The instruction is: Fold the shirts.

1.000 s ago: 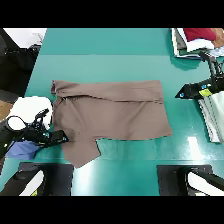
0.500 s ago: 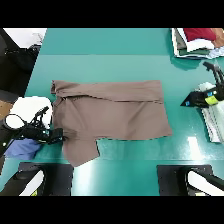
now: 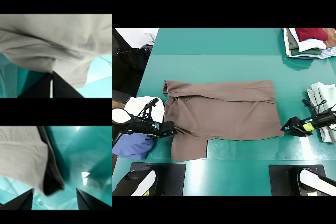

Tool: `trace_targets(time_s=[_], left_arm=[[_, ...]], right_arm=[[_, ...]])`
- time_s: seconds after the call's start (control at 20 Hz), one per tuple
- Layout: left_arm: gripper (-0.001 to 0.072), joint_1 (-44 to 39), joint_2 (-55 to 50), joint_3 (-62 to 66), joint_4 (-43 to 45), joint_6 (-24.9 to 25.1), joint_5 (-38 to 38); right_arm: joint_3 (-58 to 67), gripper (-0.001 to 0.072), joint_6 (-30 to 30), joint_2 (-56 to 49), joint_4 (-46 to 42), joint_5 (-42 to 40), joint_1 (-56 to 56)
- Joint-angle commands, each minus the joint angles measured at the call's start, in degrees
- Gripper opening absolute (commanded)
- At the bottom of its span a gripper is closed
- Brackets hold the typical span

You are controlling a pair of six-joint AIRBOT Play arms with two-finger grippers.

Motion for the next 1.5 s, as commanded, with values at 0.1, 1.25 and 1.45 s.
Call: trace_targets(time_s=[0.1, 1.25, 1.45], left_arm=[[0.0025, 0.02, 0.04, 0.24, -0.22, 0.98, 0.15], [0.0024, -11.82, 4.70, 15.34, -0.90, -4.24, -0.59], [0.0025, -10.82, -7.58, 25.62, 2.51, -2.49, 8.15]], right_arm=[[-2.73, 0.0542, -1.33, -2.08, 2.95, -4.37, 3.82], [3.96, 0.0016, 6.27, 24.76, -14.95, 4.72, 6.75], [15.34, 0.0015, 6.56, 12.83, -14.91, 1.57, 9.70]])
